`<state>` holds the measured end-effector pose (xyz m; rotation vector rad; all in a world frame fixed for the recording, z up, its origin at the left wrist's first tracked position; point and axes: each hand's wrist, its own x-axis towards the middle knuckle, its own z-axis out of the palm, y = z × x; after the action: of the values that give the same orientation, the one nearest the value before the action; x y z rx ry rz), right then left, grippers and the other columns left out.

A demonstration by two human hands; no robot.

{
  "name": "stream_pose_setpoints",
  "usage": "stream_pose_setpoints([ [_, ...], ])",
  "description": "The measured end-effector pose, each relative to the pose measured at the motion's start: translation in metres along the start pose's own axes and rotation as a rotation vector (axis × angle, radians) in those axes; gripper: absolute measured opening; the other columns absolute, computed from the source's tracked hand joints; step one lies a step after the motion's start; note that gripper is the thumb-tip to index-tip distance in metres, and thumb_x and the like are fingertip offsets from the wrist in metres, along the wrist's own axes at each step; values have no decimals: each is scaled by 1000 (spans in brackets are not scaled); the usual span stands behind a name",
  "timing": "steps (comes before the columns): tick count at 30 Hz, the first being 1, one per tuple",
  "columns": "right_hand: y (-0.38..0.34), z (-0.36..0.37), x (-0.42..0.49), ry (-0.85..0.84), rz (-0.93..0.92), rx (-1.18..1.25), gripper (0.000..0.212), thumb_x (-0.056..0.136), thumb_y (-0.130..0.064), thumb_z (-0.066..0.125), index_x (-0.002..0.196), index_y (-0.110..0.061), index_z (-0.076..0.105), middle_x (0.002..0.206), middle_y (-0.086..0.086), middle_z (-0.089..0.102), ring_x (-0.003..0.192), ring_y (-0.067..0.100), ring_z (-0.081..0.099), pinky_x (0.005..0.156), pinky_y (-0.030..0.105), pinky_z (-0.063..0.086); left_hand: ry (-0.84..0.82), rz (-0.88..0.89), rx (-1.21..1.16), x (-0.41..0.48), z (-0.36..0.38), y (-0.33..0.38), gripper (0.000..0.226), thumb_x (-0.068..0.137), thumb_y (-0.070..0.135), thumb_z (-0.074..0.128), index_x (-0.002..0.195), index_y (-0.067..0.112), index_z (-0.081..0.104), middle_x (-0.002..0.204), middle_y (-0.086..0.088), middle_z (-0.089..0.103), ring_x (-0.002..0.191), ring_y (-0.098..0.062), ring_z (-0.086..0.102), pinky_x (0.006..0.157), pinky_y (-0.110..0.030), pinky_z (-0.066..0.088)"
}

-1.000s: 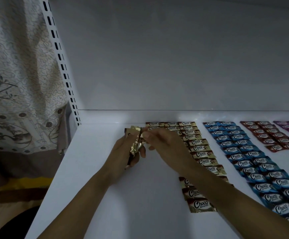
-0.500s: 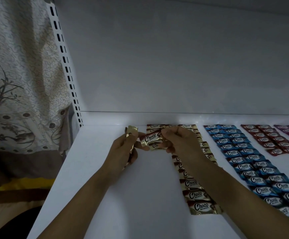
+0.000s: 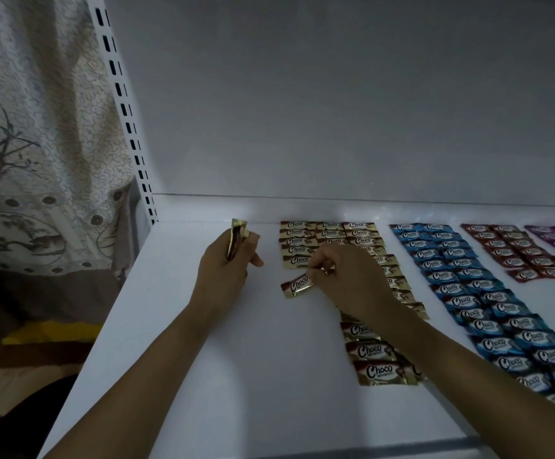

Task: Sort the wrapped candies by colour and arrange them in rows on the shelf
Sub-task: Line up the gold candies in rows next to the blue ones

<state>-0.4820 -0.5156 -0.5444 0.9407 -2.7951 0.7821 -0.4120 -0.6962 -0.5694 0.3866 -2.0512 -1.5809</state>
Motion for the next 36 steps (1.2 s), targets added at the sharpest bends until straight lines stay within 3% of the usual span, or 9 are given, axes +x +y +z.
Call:
stream_pose_setpoints([
  [3, 0, -5, -4, 75, -96, -220, 20, 89, -32, 60, 105, -23, 66, 103, -6, 63, 100, 15, 54, 88, 32, 40, -19, 22, 36, -1, 1, -1, 24, 97, 32, 51, 94, 12, 63, 70, 10, 68, 47, -5, 46, 54, -23, 40],
  [10, -26, 6, -42, -289, -259, -374, 87, 78, -65, -3, 141, -23, 40, 148, -4, 39, 136, 14, 33, 111, 36, 19, -64, 64, 102, -1, 3, -5, 18, 95, 30, 56, 89, 17, 66, 54, 12, 51, 51, -6, 45, 59, -27, 38],
  [15, -22, 13, -36, -294, -244, -394, 93, 72, -68, -9, 145, -25, 30, 153, -4, 30, 140, 15, 25, 112, 37, 17, -51, 45, 79, -3, 2, -4, 39, 91, 39, 59, 82, 1, 54, 58, 6, 40, 57, -15, 37, 59, -36, 34],
  [19, -21, 10, -32, -310, -214, -410, 81, 83, -70, 3, 146, -25, 28, 152, -4, 30, 139, 15, 25, 112, 35, 17, 1, -42, -27, -4, 1, 2, 15, 96, 26, 53, 93, 17, 64, 57, 15, 45, 56, -12, 40, 55, -26, 36],
  [24, -20, 7, -25, -199, -234, -227, 49, 98, -47, 29, 137, -22, 46, 139, -4, 49, 127, 14, 43, 111, 33, 26, -67, -45, -122, -7, 2, 12, 24, 102, 27, 42, 108, 20, 64, 73, 5, 66, 47, -10, 39, 44, -17, 33],
  [27, -24, -1, -17, 21, -167, 113, 34, 99, -34, 40, 124, -20, 58, 107, -7, 67, 95, 8, 60, 87, 30, 47, -161, -31, -141, -12, 2, 18, 37, 102, 29, 39, 94, 11, 70, 60, 7, 66, 41, -9, 37, 41, -16, 29],
  [31, -34, -12, -3, -18, 12, 611, 16, 87, -25, 67, 103, -29, 64, 86, -5, 70, 73, 3, 65, 72, 23, 52, -295, -77, -158, -14, 0, 21, 50, 89, 46, 44, 85, 4, 70, 44, 1, 47, 39, -9, 31, 41, -19, 26],
  [33, -36, -13, 2, -11, 38, 699, 13, 84, -14, 71, 83, -26, 67, 80, 5, 71, 70, 14, 69, 68, 32, 57, -329, -81, -181, -15, 0, 21, 53, 84, 49, 45, 84, 4, 72, 50, -8, 56, 40, -9, 33, 40, -18, 25],
  [36, -34, -15, 2, 4, 106, 775, 6, 86, -8, 66, 82, -11, 67, 73, 4, 66, 56, 2, 61, 52, 17, 49, -336, -142, -235, -13, 0, 22, 50, 90, 51, 41, 79, 15, 75, 57, -13, 58, 41, -10, 34, 43, -19, 27],
])
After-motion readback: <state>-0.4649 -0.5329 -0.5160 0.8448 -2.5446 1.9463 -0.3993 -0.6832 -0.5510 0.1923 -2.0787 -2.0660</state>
